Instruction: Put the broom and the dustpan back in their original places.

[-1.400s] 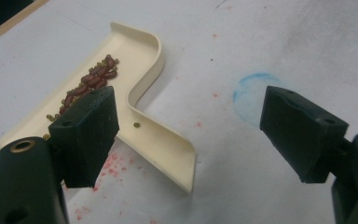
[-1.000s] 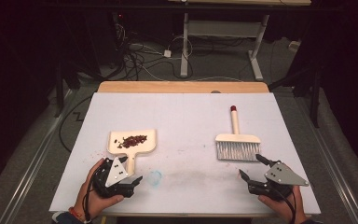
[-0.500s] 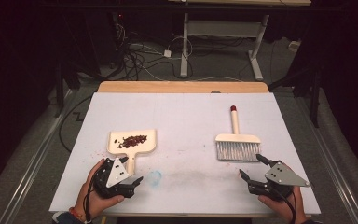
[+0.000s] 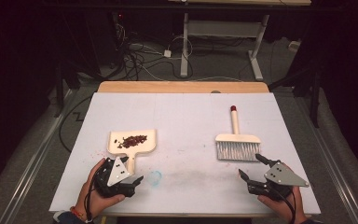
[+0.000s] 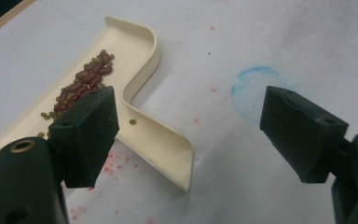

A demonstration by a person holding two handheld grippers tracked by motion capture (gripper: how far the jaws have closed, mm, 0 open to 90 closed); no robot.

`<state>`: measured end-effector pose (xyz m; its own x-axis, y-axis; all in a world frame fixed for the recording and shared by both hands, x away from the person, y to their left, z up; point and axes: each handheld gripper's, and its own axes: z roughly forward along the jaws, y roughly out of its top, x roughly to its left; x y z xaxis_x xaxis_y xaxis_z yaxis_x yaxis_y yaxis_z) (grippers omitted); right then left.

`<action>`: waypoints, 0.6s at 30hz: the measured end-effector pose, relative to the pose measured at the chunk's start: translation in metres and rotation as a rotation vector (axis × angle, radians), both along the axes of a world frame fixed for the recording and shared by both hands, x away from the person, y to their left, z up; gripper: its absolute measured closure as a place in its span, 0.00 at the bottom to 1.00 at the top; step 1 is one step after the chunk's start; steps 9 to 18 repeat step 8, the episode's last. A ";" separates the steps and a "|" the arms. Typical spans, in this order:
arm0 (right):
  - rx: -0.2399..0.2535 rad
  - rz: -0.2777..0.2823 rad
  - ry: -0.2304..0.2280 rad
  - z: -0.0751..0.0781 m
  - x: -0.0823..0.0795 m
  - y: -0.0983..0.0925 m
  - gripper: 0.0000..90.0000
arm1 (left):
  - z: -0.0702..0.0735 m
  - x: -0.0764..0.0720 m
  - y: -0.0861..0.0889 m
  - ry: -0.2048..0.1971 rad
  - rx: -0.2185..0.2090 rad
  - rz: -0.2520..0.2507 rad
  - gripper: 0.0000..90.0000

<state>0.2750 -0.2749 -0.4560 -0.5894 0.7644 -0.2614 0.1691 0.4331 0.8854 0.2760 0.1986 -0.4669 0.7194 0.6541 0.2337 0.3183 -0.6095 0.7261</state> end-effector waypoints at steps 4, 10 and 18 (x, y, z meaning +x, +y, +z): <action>-0.004 0.007 0.000 -0.001 0.001 0.001 0.26 | -0.001 0.001 0.000 0.005 0.004 -0.002 0.21; -0.008 0.005 -0.001 -0.001 0.000 0.002 0.26 | 0.000 0.002 -0.001 0.004 -0.005 0.003 0.21; -0.008 0.005 -0.001 -0.001 0.000 0.002 0.26 | 0.000 0.002 -0.001 0.004 -0.005 0.003 0.21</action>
